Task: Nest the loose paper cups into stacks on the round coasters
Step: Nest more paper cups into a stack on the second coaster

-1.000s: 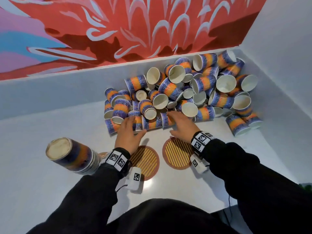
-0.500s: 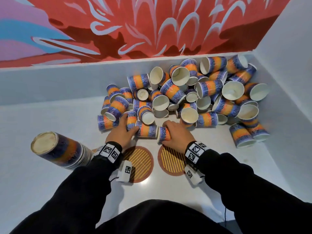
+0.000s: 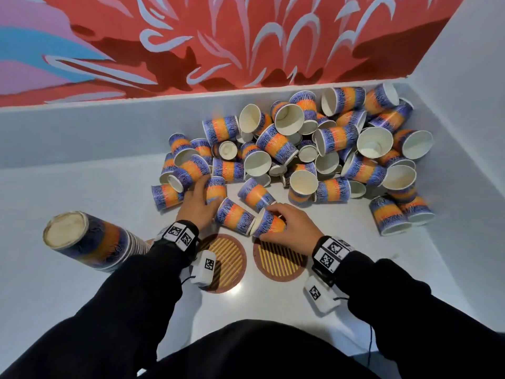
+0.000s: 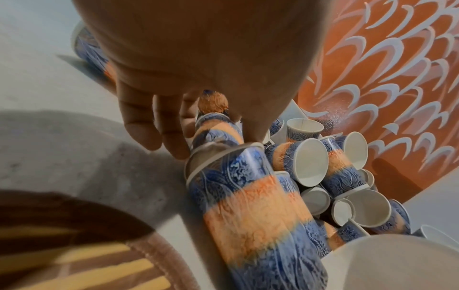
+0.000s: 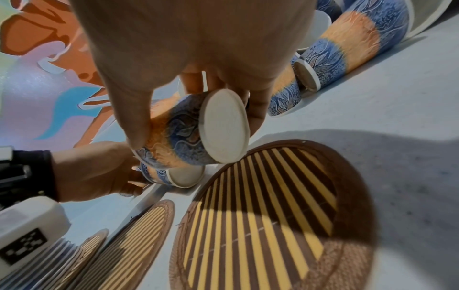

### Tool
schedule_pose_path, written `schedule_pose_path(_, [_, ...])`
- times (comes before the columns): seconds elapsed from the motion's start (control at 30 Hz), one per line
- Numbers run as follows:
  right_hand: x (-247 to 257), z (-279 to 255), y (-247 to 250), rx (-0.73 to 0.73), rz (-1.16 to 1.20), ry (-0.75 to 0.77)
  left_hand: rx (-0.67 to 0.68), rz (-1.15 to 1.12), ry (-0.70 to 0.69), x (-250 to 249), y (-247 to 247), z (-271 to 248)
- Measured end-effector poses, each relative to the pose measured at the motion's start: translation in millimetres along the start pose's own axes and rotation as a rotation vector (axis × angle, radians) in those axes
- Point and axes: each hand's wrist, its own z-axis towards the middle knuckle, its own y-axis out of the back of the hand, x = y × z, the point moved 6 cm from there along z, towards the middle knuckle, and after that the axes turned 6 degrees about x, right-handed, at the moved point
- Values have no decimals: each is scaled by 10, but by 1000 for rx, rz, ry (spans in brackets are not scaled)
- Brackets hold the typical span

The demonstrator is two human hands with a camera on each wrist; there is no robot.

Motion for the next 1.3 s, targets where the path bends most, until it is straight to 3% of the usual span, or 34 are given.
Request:
schedule_pose_path(0.23, [-37,-50,-61,7,-49,-56,-28,-21,79,39,58,48])
schedule_pose_path(0.37, [-70,-88,-124,34,-93,-73,-64,-154,98,6,86,-76])
schedule_pose_path(0.53, [-37,-144,-64,-34,-60,-92,-235,-271,-65,-262,277,-339])
schedule_pose_path(0.67, [80,-222,106,-136,83,-36,-382,-315,-332,-721,508,-705])
schedule_pose_path(0.8, [271,-276,157,-173,216,79,-250,-364,-477,-1122,479,-953])
schedule_pose_path(0.9, [393,-273,139,-170,267,107,-125,-269,-516,-1257,369,-1022])
schedule_pose_path(0.97, [419,-258,135,-165,304,96,-62,-299,-486,-1238,326,-1038])
schedule_pose_path(1.1, [304,-259,134,-164,312,37,-213,-338,-334,-955,364,-891])
schedule_pose_path(1.2, [176,-297,114,-154,306,-21,-31,-55,-121,-686,85,-638])
schedule_pose_path(1.3, [75,-335,122,-142,303,-66,122,84,-24,-543,-244,-547])
